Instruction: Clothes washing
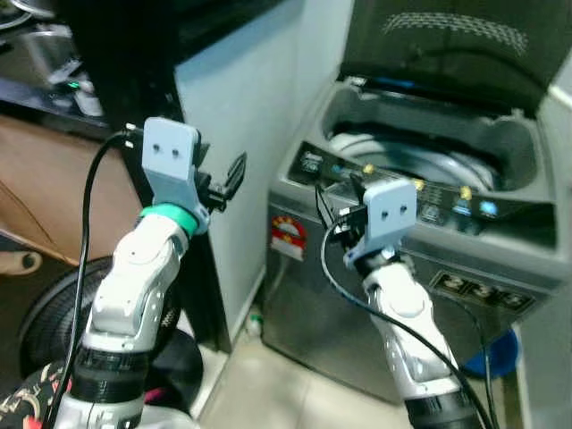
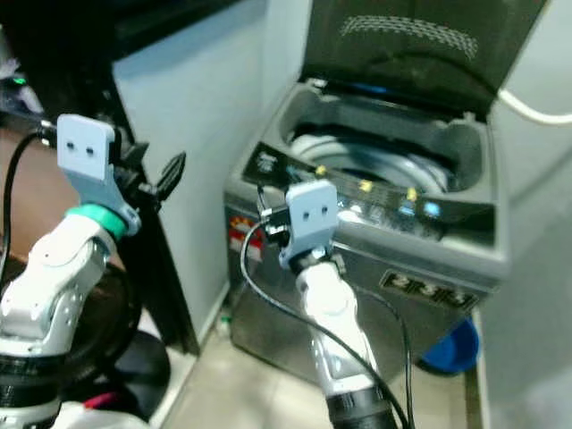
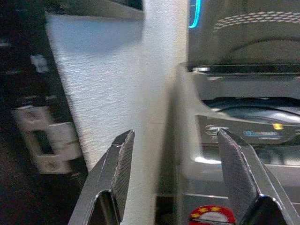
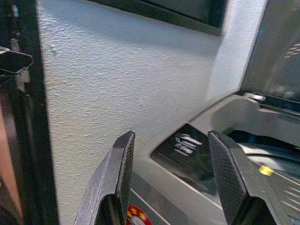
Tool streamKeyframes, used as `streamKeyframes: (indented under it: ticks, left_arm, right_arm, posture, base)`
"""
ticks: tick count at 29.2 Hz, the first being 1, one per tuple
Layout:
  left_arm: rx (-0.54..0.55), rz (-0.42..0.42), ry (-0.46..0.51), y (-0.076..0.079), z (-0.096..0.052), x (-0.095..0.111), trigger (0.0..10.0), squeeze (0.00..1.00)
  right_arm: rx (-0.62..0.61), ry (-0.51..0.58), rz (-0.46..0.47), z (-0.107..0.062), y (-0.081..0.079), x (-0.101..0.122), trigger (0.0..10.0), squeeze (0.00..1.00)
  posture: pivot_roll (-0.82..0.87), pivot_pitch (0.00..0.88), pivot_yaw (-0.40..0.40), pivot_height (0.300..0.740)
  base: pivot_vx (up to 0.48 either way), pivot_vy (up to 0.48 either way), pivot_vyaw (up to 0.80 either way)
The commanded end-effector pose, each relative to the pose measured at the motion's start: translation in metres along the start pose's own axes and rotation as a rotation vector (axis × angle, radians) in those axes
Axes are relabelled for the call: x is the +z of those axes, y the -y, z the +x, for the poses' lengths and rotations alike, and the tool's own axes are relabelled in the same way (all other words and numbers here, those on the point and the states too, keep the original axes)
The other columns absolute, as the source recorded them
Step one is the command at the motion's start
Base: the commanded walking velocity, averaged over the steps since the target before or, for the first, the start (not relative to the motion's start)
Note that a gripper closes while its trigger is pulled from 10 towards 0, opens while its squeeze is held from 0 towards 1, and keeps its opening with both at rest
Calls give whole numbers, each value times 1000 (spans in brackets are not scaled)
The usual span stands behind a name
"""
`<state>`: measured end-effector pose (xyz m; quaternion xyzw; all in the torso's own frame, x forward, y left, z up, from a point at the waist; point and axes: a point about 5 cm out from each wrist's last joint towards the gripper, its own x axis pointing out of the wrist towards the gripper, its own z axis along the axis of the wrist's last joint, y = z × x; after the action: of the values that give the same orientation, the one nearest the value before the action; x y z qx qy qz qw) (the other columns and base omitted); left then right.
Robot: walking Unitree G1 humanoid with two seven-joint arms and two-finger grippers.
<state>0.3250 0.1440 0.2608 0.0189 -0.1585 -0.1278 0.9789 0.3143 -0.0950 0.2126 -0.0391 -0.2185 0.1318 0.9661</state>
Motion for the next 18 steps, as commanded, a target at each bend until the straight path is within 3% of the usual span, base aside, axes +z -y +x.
streamKeyframes:
  ticks: [1, 18]
  left_arm:
    - [-5, -9, -18, 2, -1, -4, 10000, 0]
    - [0, -7, -20, 0, -1, -4, 10000, 0]
  right_arm:
    - [-39, -33, -6, -2, 7, -6, 10000, 0]
    - [-55, -46, -8, -2, 11, -9, 10000, 0]
  posture:
    - [144, 0, 18, 740]
    - [145, 0, 24, 740]
  base:
    - [0, 0, 756]
    - [0, 0, 762]
